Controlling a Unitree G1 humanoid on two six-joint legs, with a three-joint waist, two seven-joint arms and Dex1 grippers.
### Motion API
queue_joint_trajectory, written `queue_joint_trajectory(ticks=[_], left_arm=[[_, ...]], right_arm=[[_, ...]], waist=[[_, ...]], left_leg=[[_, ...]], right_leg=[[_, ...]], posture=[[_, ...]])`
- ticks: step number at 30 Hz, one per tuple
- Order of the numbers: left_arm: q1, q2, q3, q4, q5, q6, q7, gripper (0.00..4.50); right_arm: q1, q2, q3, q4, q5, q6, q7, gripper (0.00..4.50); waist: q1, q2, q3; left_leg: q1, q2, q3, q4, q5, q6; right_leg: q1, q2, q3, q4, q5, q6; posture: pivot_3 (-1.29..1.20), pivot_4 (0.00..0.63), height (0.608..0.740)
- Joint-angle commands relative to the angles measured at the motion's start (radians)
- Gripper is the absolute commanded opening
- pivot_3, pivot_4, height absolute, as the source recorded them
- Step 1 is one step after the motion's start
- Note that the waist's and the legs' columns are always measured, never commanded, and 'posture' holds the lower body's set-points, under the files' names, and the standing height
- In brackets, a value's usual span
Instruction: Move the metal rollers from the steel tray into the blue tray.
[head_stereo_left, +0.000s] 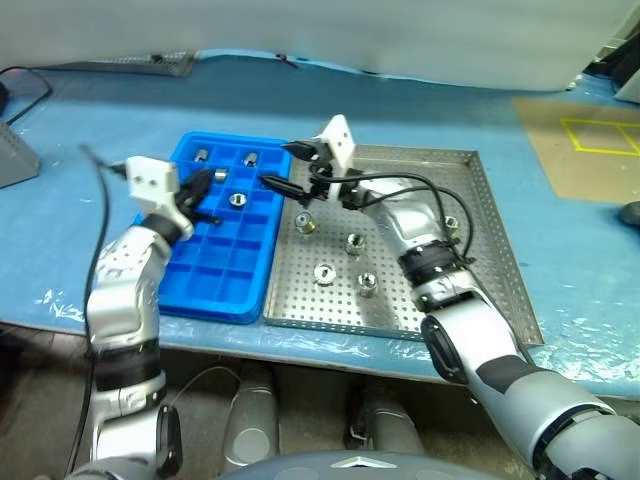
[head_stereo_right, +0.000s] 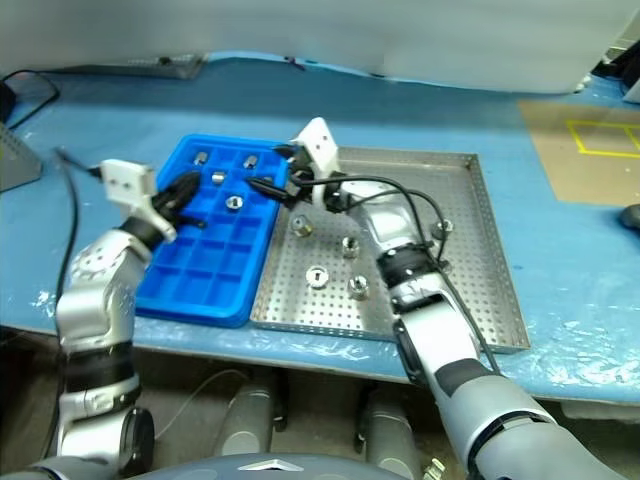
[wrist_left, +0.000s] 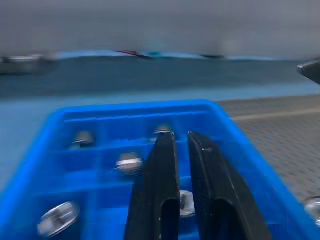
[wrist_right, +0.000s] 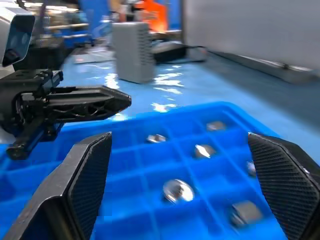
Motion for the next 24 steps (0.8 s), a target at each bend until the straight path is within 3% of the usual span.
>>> queue_joint_trajectory(ticks=[1,4,9,14,17,20,24], left_arm=[[0.035,0.001,0.011,-0.089,-0.029,0.021,0.059,0.44],[0.003,0.055,-0.056,-0.047,-0.06,0.022,-0.019,0.44],[-0.251,0.195,-0.185,0.247,-0.103,-0.056,-0.285,2.05],[-0.519,0.253,-0.336,0.655,-0.046,-0.207,-0.54,3.59],[-0.667,0.242,-0.444,0.9,0.01,-0.294,-0.722,4.44],[-0.797,0.214,-0.546,1.146,0.1,-0.411,-0.85,4.44],[-0.912,0.174,-0.648,1.395,0.246,-0.567,-0.851,4.44]], right_arm=[[-0.045,0.019,-0.018,0.037,-0.002,-0.068,0.035,4.5],[-0.038,0.015,-0.025,0.042,-0.01,-0.08,0.035,4.5],[0.072,-0.062,-0.059,-0.111,-0.003,-0.011,-0.007,4.5],[0.236,-0.149,-0.102,-0.36,0.001,0.106,-0.106,4.5],[0.358,-0.199,-0.142,-0.54,0.006,0.191,-0.18,4.5],[0.463,-0.23,-0.174,-0.691,0.01,0.264,-0.243,4.5],[0.549,-0.243,-0.199,-0.824,0.016,0.333,-0.307,4.5]], waist=[[0.021,0.001,0.0],[0.043,0.002,0.001],[0.056,0.006,0.004],[0.009,0.006,0.004],[-0.037,0.006,0.003],[-0.079,0.005,0.003],[-0.139,0.005,0.003]], left_leg=[[-0.001,0.001,0.0,0.001,0.0,0.0],[0.001,0.004,0.0,0.002,0.001,-0.002],[0.006,0.006,0.002,-0.003,0.004,-0.007],[0.009,0.003,0.003,-0.003,0.012,-0.019],[0.008,-0.001,0.004,-0.003,0.016,-0.023],[0.005,-0.002,0.005,-0.003,0.014,-0.017],[0.006,-0.002,0.007,-0.003,0.009,-0.009]], right_leg=[[0.0,0.0,-0.002,0.0,0.0,0.0],[0.006,0.0,-0.005,0.0,0.0,0.0],[0.008,0.0,-0.006,0.003,-0.001,0.004],[0.008,0.0,0.0,0.006,0.002,0.012],[0.006,0.0,0.007,0.005,0.006,0.008],[0.005,0.002,0.009,0.001,0.006,0.01],[0.004,0.002,0.009,0.0,0.006,0.012]], posture=[[0.42,0.15,0.74],[0.35,0.15,0.74],[0.17,0.15,0.74],[-0.02,0.15,0.74],[-0.13,0.15,0.74],[-0.23,0.15,0.74],[-0.31,0.15,0.74]])
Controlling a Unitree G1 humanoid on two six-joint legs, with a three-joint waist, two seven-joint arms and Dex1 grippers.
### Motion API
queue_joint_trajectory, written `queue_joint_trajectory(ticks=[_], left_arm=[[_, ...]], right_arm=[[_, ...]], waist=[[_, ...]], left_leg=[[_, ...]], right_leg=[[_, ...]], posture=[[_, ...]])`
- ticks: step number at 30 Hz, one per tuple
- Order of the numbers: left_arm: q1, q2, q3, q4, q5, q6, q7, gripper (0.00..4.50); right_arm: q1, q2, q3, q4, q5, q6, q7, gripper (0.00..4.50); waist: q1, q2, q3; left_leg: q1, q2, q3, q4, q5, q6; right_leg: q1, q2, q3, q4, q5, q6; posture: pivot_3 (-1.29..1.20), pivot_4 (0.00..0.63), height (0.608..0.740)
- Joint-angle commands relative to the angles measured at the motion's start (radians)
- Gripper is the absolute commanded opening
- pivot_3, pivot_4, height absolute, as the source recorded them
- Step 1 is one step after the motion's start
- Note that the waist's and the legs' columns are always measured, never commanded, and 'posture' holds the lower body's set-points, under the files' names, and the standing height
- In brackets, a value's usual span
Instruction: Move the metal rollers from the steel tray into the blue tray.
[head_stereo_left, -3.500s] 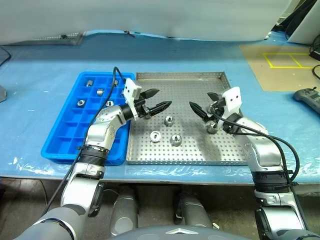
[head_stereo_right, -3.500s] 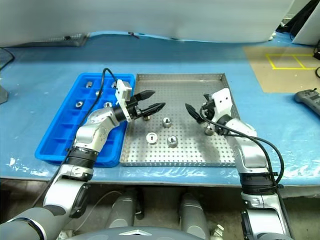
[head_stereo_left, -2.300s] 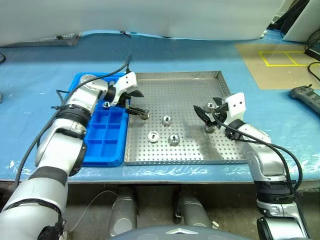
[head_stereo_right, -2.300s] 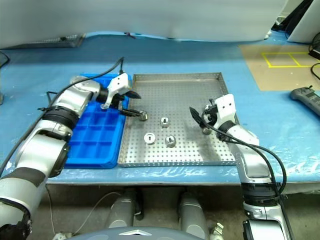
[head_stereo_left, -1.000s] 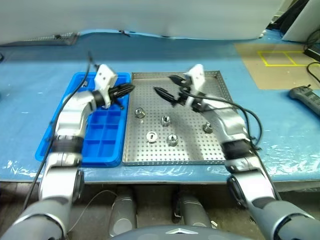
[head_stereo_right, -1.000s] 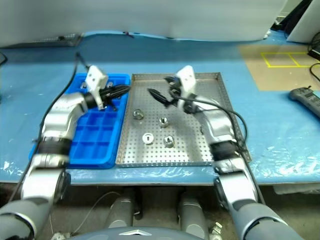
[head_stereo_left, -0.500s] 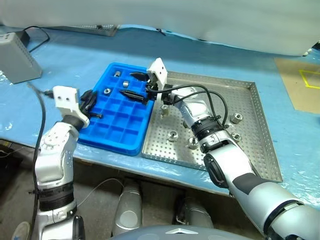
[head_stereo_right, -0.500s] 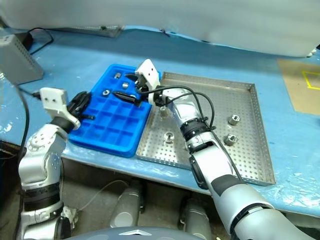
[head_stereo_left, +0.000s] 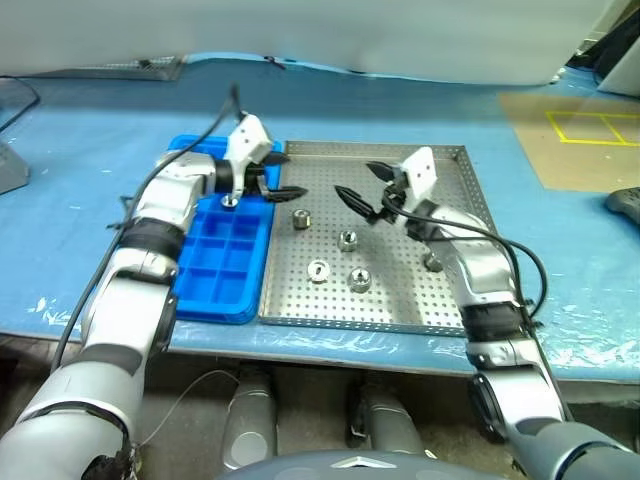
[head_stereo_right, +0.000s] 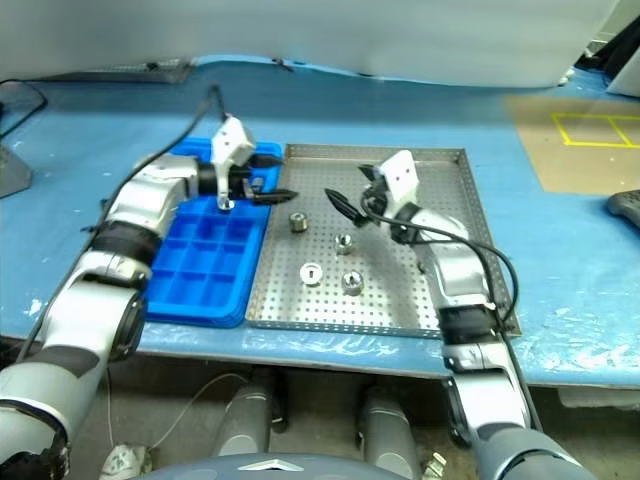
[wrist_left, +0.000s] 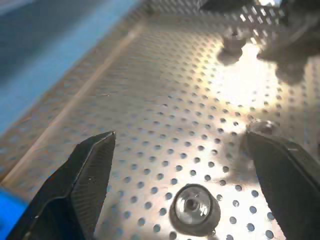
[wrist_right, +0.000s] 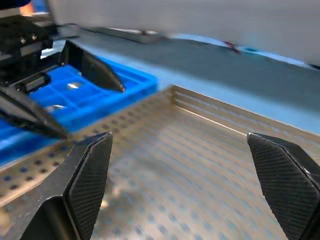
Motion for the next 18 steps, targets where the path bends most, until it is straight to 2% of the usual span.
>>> queue_joint_trajectory(ticks=[1,8,18], left_arm=[[-0.078,-0.016,-0.076,0.164,0.13,-0.15,0.029,4.44],[-0.16,-0.046,-0.13,0.293,0.25,-0.209,-0.004,4.44],[-0.213,-0.003,-0.117,0.326,0.322,-0.229,0.022,4.44]], right_arm=[[0.04,-0.004,-0.031,-0.151,0.032,0.052,-0.057,4.5],[0.125,-0.004,-0.052,-0.261,0.039,0.11,-0.137,4.5],[0.149,0.003,-0.027,-0.265,0.037,0.106,-0.171,4.5]], waist=[[-0.024,0.0,0.0],[-0.041,0.0,0.0],[-0.035,0.0,0.0]], left_leg=[[0.0,0.0,0.0,0.0,-0.001,0.001],[0.002,0.001,0.001,0.0,-0.004,0.006],[0.007,0.0,0.003,0.002,-0.003,0.008]], right_leg=[[0.0,0.0,0.0,0.0,0.0,-0.001],[0.0,0.001,0.003,-0.001,-0.003,-0.004],[0.004,-0.001,0.006,-0.001,-0.002,-0.004]], posture=[[-0.32,0.15,0.74],[-0.37,0.15,0.74],[-0.37,0.15,0.74]])
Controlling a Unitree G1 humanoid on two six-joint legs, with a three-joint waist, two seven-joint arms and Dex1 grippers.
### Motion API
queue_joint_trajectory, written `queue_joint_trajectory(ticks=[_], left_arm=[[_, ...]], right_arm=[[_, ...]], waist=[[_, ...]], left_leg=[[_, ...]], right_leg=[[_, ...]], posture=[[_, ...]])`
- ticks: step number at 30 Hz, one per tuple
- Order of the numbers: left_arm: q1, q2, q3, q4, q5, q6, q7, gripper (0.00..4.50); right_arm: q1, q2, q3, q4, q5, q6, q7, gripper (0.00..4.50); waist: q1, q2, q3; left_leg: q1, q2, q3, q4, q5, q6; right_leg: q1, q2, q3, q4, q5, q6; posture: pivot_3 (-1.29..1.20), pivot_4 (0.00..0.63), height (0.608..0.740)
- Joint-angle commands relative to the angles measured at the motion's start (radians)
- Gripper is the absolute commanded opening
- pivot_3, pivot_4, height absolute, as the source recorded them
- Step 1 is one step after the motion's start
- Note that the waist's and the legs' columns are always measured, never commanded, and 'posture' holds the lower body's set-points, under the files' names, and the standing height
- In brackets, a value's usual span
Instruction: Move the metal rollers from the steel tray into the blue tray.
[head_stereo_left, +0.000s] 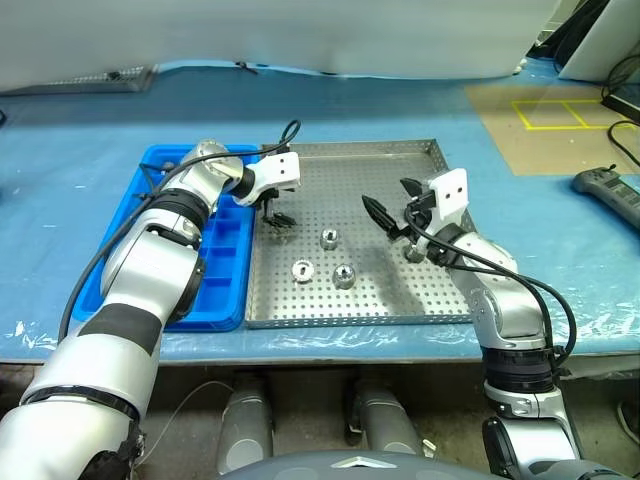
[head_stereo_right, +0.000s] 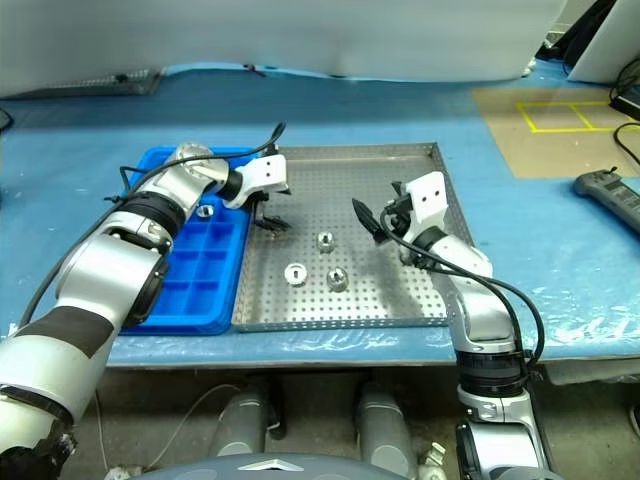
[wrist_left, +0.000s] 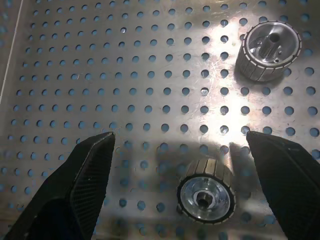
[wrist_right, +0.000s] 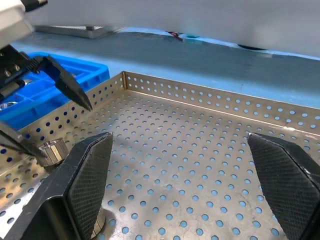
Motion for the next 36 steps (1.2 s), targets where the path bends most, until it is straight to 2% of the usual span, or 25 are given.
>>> queue_joint_trajectory(ticks=[1,6,11,13,15,16,19,21,27,28,30,31,34,36], left_arm=[[-0.028,0.031,0.003,-0.002,0.023,-0.018,-0.012,4.44],[0.027,0.036,-0.005,0.007,0.05,-0.024,0.005,4.44],[0.124,0.093,0.001,0.024,0.07,-0.035,0.006,4.44],[0.162,0.125,-0.02,0.029,0.109,-0.055,0.088,4.44],[0.187,0.15,-0.034,0.032,0.142,-0.089,0.219,4.05],[0.191,0.154,-0.017,0.035,0.129,-0.086,0.235,3.83],[0.188,0.15,-0.009,0.037,0.122,-0.088,0.23,2.86],[0.174,0.131,0.024,0.039,0.08,-0.041,0.14,2.21],[0.133,0.119,0.069,0.032,0.053,0.019,0.047,2.21],[0.122,0.116,0.076,0.031,0.048,0.029,0.039,2.21],[0.103,0.113,0.083,0.029,0.043,0.044,0.02,2.21],[0.095,0.114,0.086,0.028,0.042,0.048,0.012,2.21],[0.065,0.113,0.097,0.023,0.034,0.049,-0.007,2.21],[0.046,0.107,0.108,0.022,0.025,0.062,-0.024,2.59]], right_arm=[[0.003,0.007,0.009,-0.052,0.01,-0.012,-0.016,4.5],[0.02,0.068,0.047,-0.091,0.004,-0.018,-0.073,4.5],[0.096,0.215,0.148,-0.11,-0.047,-0.067,-0.187,4.5],[0.137,0.301,0.154,-0.129,-0.05,-0.11,-0.26,4.5],[0.172,0.379,0.151,-0.144,-0.045,-0.158,-0.319,4.5],[0.179,0.399,0.157,-0.138,-0.054,-0.173,-0.335,4.5],[0.207,0.387,0.183,-0.098,-0.082,-0.196,-0.35,4.5],[0.22,0.366,0.174,-0.083,-0.081,-0.207,-0.345,4.5],[0.187,0.317,0.112,-0.044,-0.067,-0.215,-0.331,4.5],[0.172,0.31,0.105,-0.036,-0.064,-0.215,-0.326,4.5],[0.153,0.3,0.101,-0.021,-0.063,-0.216,-0.318,4.5],[0.146,0.299,0.103,-0.013,-0.064,-0.218,-0.315,4.5],[0.128,0.291,0.112,0.009,-0.07,-0.221,-0.3,4.5],[0.118,0.292,0.114,0.023,-0.07,-0.226,-0.293,4.5]], waist=[[0.0,0.0,0.0],[-0.003,0.0,0.0],[-0.027,0.0,0.0],[-0.038,0.0,-0.001],[-0.056,0.001,-0.001],[-0.062,0.001,-0.001],[-0.086,0.0,-0.001],[-0.094,0.0,-0.001],[-0.107,-0.001,-0.001],[-0.107,-0.001,-0.001],[-0.105,-0.001,-0.002],[-0.103,-0.001,-0.002],[-0.099,-0.001,-0.002],[-0.097,-0.001,-0.002]], left_leg=[[0.0,0.0,0.0,0.0,0.0,0.0],[0.0,0.0,0.001,-0.001,-0.001,0.001],[0.002,0.001,0.002,-0.001,-0.001,0.001],[0.004,0.001,0.003,-0.002,-0.001,0.001],[0.01,0.001,0.004,-0.002,-0.001,0.001],[0.015,0.001,0.003,-0.003,-0.001,0.0],[0.023,0.0,-0.001,-0.003,-0.001,0.0],[0.026,-0.002,-0.004,-0.003,-0.001,0.0],[0.021,-0.01,-0.01,-0.011,-0.002,0.002],[0.02,-0.012,-0.009,-0.011,-0.003,0.003],[0.019,-0.017,-0.007,-0.01,-0.005,0.007],[0.018,-0.019,-0.005,-0.008,-0.007,0.009],[0.015,-0.018,-0.004,-0.008,-0.009,0.013],[0.01,-0.017,-0.004,-0.01,-0.009,0.013]], right_leg=[[0.0,0.0,0.0,0.0,0.0,0.0],[-0.001,0.0,0.0,0.0,0.0,0.0],[-0.001,0.0,0.001,0.0,0.0,0.0],[0.001,0.0,0.002,0.0,0.0,0.0],[0.004,0.0,0.003,0.0,-0.001,0.001],[0.008,0.0,0.003,0.0,-0.003,0.005],[0.013,0.0,0.003,-0.002,-0.005,0.008],[0.013,0.0,0.002,-0.003,-0.005,0.009],[0.014,-0.001,0.002,-0.029,-0.005,0.008],[0.014,-0.002,0.004,-0.03,-0.005,0.008],[0.014,-0.006,0.006,-0.029,0.004,-0.005],[0.014,-0.009,0.006,-0.029,0.014,-0.006],[0.011,-0.011,0.003,-0.027,0.016,-0.004],[0.006,-0.011,0.001,-0.027,0.016,-0.004]], posture=[[-0.37,0.15,0.74],[-0.42,0.15,0.74],[-0.48,0.15,0.74],[-0.5,0.15,0.74],[-0.51,0.15,0.74],[-0.51,0.15,0.74],[-0.52,0.15,0.74],[-0.51,0.15,0.74],[-0.47,0.15,0.74],[-0.47,0.15,0.74],[-0.46,0.15,0.74],[-0.46,0.15,0.74],[-0.45,0.15,0.74],[-0.44,0.15,0.74]])
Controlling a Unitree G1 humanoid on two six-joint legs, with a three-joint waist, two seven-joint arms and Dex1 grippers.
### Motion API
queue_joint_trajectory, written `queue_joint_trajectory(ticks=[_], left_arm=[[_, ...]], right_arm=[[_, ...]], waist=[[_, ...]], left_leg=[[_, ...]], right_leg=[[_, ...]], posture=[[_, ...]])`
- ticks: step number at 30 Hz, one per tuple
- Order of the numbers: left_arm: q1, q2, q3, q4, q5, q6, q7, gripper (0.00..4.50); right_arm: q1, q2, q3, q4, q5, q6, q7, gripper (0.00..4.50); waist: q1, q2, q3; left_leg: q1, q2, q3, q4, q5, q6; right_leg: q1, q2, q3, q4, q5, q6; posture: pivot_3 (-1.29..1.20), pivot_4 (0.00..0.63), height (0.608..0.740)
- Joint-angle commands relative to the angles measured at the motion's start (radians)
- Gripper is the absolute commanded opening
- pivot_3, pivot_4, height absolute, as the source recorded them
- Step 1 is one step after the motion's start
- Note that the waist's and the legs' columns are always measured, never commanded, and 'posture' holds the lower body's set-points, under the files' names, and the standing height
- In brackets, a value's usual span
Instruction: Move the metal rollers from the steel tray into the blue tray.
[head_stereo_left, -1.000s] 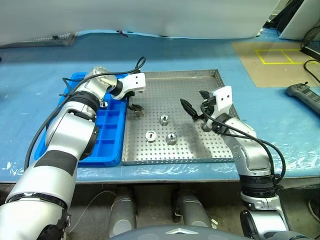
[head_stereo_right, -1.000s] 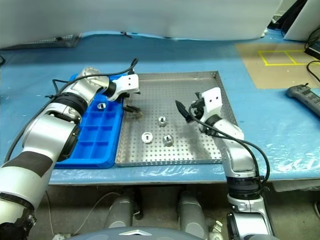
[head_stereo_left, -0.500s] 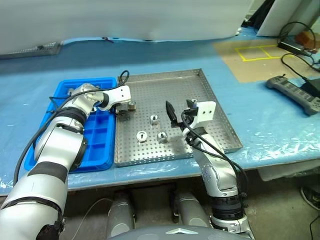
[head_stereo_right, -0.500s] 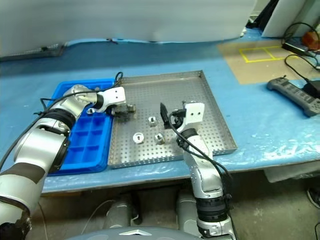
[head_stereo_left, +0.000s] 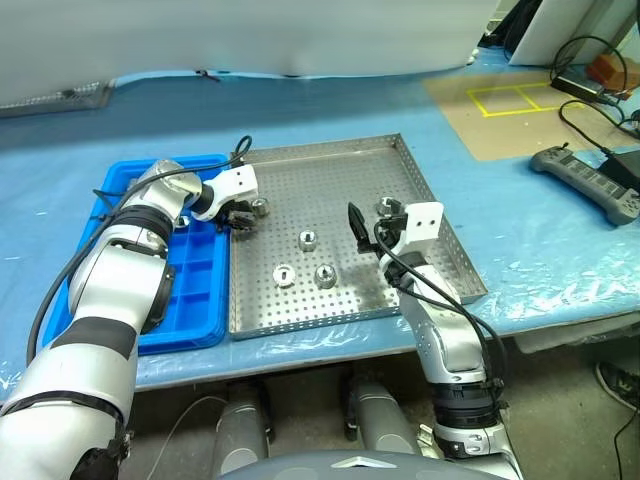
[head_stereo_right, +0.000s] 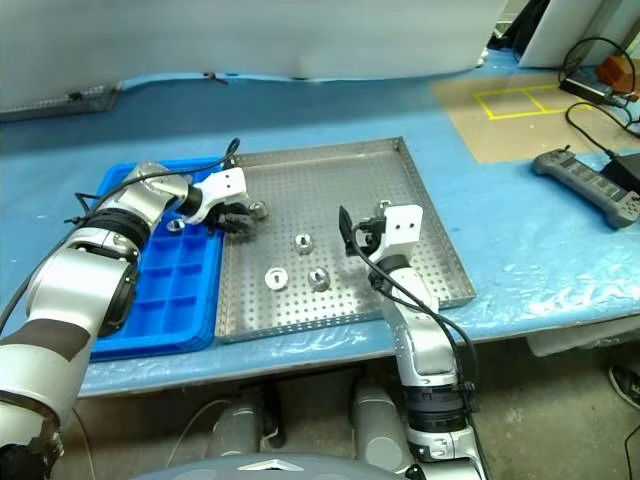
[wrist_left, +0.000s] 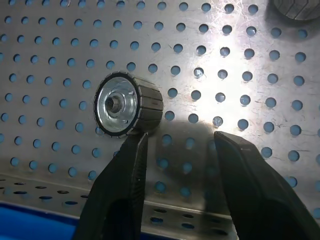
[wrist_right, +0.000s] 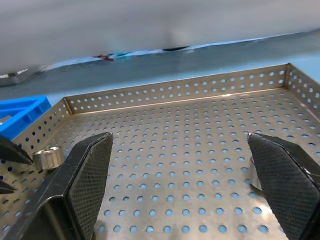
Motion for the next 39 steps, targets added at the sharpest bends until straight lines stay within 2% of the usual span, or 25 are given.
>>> queue_joint_trajectory(ticks=[1,4,5,14,28,39], left_arm=[[-0.058,-0.003,0.029,-0.006,-0.026,0.015,-0.028,2.81],[-0.083,-0.016,0.033,-0.01,-0.025,0.01,-0.009,3.86],[-0.096,-0.021,0.036,-0.01,-0.028,0.014,-0.012,4.07],[-0.115,-0.044,0.013,0.004,0.001,0.006,0.068,4.07],[-0.084,-0.109,0.062,0.027,-0.016,0.067,0.206,4.07],[-0.078,-0.118,0.018,0.035,0.045,0.119,0.298,4.07]], right_arm=[[-0.02,0.002,0.006,0.007,0.006,-0.03,0.018,4.5],[-0.026,0.004,0.011,0.024,0.004,-0.036,0.025,4.5],[-0.029,0.003,0.011,0.027,0.004,-0.037,0.028,4.5],[-0.012,-0.007,0.016,0.021,0.0,-0.035,0.039,4.5],[0.018,-0.028,0.004,-0.012,0.009,-0.022,0.029,4.5],[0.01,-0.036,-0.006,-0.022,0.015,-0.012,0.034,4.5]], waist=[[0.001,0.0,0.0],[0.008,0.0,0.0],[0.01,0.0,0.0],[0.016,-0.001,0.0],[0.014,-0.001,0.0],[0.015,-0.001,0.0]], left_leg=[[-0.004,0.0,0.0,0.0,0.0,0.0],[-0.009,0.0,0.001,0.001,0.002,0.004],[-0.009,0.0,0.001,0.001,0.002,0.004],[-0.006,0.001,0.001,0.005,0.001,-0.001],[-0.007,0.001,0.001,0.008,0.0,0.0],[-0.007,0.001,0.001,0.009,-0.001,0.001]], right_leg=[[-0.005,0.0,0.0,0.001,0.0,0.0],[-0.011,0.0,-0.001,0.005,0.0,0.0],[-0.011,0.0,-0.001,0.005,0.0,0.0],[-0.009,0.0,0.001,0.008,0.0,0.0],[-0.008,0.0,0.001,0.008,0.0,0.0],[-0.008,0.0,0.0,0.008,0.0,0.001]], posture=[[-0.44,0.15,0.74],[-0.44,0.15,0.74],[-0.44,0.15,0.74],[-0.46,0.15,0.74],[-0.49,0.15,0.74],[-0.48,0.15,0.74]])
